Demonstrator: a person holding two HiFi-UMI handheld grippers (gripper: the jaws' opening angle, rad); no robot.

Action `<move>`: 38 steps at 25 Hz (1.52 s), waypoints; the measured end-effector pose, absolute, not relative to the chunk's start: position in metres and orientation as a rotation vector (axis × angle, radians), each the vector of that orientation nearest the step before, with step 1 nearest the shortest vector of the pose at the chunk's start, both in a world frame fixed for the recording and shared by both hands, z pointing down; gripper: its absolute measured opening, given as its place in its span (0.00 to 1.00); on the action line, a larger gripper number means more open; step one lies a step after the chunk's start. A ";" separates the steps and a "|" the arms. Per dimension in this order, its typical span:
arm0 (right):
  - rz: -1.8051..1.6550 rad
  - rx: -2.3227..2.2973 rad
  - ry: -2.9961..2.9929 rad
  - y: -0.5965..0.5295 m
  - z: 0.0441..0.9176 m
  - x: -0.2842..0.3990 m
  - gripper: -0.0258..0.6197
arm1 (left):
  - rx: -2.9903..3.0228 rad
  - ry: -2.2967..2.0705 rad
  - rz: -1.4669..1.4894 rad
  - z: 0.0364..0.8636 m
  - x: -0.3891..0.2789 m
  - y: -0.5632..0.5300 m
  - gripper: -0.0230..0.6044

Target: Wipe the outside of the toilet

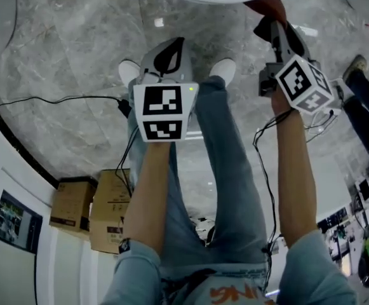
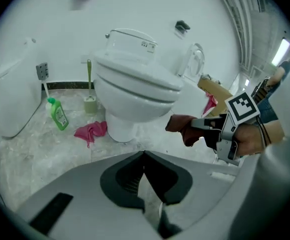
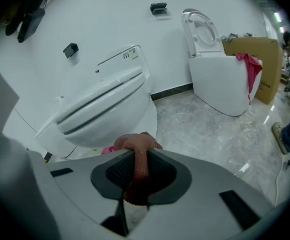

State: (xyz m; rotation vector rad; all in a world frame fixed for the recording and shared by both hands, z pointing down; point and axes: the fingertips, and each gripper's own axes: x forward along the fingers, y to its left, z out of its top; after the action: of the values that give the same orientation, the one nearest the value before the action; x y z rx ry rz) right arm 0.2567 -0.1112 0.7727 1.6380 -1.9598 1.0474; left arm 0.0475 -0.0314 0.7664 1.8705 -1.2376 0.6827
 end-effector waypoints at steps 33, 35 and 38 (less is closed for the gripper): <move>0.347 1.690 -2.520 -0.144 0.149 0.120 0.13 | 2.246 -1.703 0.051 0.129 -0.054 -0.142 0.03; 0.304 1.687 -2.540 -0.146 0.118 0.112 0.13 | 2.317 -1.672 0.021 0.098 -0.049 -0.139 0.03; 0.203 1.640 -2.593 -0.146 0.071 0.099 0.13 | 2.412 -1.655 0.024 0.063 -0.040 -0.129 0.03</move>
State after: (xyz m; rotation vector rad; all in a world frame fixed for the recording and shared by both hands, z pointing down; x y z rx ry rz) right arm 0.0987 -0.1460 0.0707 1.6399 -2.5933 0.2034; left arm -0.0398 -0.1287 0.0633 2.4121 -1.6547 0.0243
